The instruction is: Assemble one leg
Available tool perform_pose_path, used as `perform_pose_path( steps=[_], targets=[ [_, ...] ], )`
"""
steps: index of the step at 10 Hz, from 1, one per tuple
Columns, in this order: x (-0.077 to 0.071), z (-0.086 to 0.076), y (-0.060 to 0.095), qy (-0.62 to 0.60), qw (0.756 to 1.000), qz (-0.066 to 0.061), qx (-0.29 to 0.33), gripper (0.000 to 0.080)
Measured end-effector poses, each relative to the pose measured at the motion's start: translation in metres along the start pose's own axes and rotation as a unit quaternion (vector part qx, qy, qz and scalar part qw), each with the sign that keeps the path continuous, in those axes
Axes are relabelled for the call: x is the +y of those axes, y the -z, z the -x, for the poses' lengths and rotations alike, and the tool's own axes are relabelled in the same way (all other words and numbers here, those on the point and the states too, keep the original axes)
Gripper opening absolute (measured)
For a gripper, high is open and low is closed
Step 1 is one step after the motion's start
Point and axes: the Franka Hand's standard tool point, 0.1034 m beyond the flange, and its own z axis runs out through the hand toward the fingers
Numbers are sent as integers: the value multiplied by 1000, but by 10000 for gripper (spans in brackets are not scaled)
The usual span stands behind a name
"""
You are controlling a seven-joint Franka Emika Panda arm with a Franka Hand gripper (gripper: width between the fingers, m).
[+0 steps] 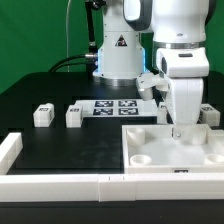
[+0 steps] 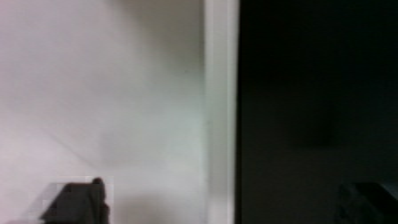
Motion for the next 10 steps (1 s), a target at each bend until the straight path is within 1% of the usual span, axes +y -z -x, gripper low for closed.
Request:
perform_pose_path(
  steps=[2, 3, 4, 5, 6, 8, 10],
  targets=[
    [-1, 0, 0, 0, 1000, 0, 0, 648],
    [-4, 0, 2, -2, 1000, 0, -1, 649],
    [-10, 0, 8, -12, 1000, 2, -1, 649],
    [-19, -1, 15, -23, 1000, 5, -2, 649],
    [-28, -7, 24, -40, 999, 9, -3, 649],
    [-42, -16, 36, -59, 998, 18, -2, 649],
    [-41, -15, 32, -67, 998, 15, -2, 649]
  ],
)
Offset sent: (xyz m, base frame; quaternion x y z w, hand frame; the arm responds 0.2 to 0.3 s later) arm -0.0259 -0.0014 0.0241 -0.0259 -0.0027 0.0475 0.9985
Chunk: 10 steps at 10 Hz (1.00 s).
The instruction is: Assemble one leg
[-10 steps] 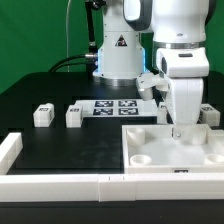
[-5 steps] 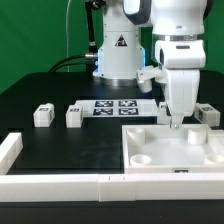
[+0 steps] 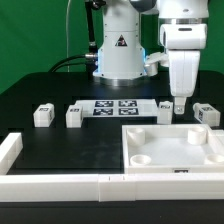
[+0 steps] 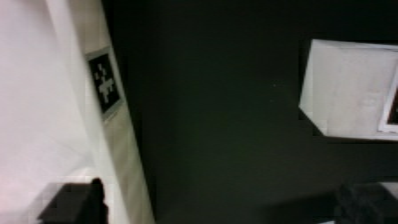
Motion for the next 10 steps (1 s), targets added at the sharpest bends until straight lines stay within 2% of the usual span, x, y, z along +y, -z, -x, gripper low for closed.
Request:
perform_pose_path(
  steps=[4, 5, 7, 8, 10],
  targets=[
    [-1, -2, -1, -188, 982, -7, 5, 649],
    [-4, -6, -5, -273, 962, -8, 13, 649],
    [-19, -26, -9, -447, 894, -18, 18, 649],
    [-27, -35, -10, -477, 878, -20, 20, 649],
    [-43, -54, -12, -591, 806, -30, 23, 649]
  ],
)
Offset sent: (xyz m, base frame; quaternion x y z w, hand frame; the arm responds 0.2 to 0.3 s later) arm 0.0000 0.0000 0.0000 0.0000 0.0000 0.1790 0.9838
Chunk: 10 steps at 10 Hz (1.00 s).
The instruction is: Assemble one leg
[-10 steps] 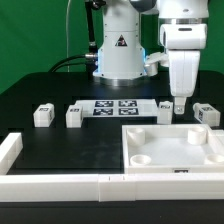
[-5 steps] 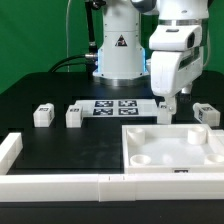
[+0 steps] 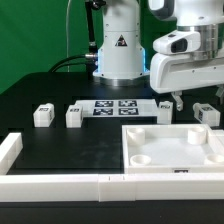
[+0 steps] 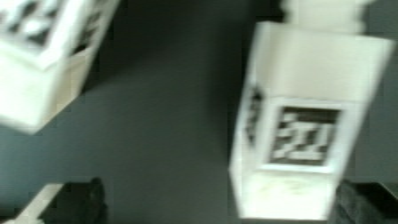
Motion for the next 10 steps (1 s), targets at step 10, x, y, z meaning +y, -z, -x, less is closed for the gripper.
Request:
perform_pose_path(
  steps=[10],
  targets=[
    [0, 12, -6, -40, 969, 14, -244, 649]
  ],
)
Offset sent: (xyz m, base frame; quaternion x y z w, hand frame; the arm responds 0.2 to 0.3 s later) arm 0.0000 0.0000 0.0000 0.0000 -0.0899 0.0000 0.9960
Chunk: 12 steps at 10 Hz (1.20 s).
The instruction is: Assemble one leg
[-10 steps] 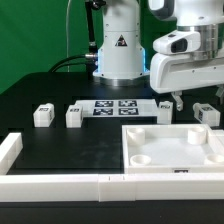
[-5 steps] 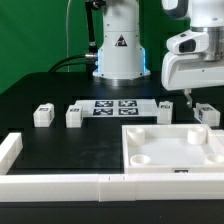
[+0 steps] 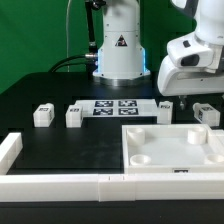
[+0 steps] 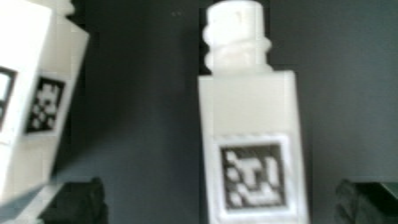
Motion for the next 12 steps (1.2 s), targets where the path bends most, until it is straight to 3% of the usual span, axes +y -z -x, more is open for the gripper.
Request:
perform_pose_path(
  steps=[1, 2, 3, 5, 7, 12],
  targets=[
    [5, -1, -1, 1, 997, 3, -75, 649],
    [3, -8, 1, 1, 994, 3, -105, 649],
    [5, 1, -2, 1, 988, 7, -153, 649],
    [-3, 5, -8, 2, 965, 17, -261, 649],
    [-13, 2, -7, 9, 963, 19, -269, 649],
    [-14, -1, -18, 7, 963, 18, -270, 649]
  ],
)
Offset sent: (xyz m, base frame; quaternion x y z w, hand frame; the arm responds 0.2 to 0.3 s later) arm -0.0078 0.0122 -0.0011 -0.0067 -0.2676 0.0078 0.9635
